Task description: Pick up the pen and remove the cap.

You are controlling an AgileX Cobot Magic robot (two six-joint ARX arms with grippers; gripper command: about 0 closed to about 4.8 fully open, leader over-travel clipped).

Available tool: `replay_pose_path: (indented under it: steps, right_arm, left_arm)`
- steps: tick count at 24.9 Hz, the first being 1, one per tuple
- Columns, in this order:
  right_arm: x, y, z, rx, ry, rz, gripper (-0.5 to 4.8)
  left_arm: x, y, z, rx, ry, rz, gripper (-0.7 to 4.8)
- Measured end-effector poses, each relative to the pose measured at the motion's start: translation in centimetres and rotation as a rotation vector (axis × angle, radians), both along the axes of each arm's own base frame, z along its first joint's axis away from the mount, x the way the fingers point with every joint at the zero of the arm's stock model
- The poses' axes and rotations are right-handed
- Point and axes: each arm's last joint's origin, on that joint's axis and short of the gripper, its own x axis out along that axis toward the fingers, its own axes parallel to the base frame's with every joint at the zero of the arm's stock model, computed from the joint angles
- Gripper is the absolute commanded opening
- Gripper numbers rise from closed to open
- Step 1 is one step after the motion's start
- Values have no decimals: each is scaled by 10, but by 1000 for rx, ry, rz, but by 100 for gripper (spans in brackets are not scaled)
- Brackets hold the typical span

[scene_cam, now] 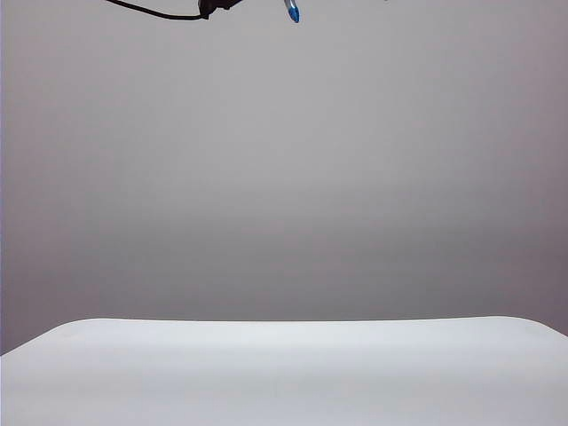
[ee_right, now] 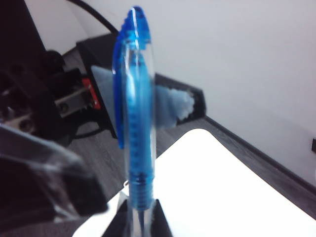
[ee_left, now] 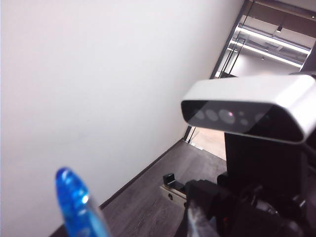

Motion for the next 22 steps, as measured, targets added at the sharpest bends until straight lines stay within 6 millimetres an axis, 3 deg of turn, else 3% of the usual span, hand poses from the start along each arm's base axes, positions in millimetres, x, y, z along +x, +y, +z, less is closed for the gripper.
replay_pose_path:
  steps: [3, 9, 16, 17, 19, 22]
  right_arm:
    - [-1, 0, -2, -22, 4, 10, -1]
    - [-2, 0, -3, -31, 10, 11, -1]
    - [-1, 0, -4, -44, 1, -4, 7]
    - [-1, 0, -4, -44, -1, -4, 72]
    - [-1, 0, -4, -47, -9, -3, 120]
    - [0, -1, -4, -46, -12, -10, 127]
  left_arm:
    - [1, 0, -1, 1, 8, 6, 65]
    - [1, -1, -3, 9, 21, 6, -6]
    - [2, -1, -4, 11, 32, 34, -6]
    - [2, -1, -4, 11, 32, 35, -6]
    - [2, -1, -4, 11, 32, 37, -6]
    - [3, 0, -4, 13, 27, 47, -6]
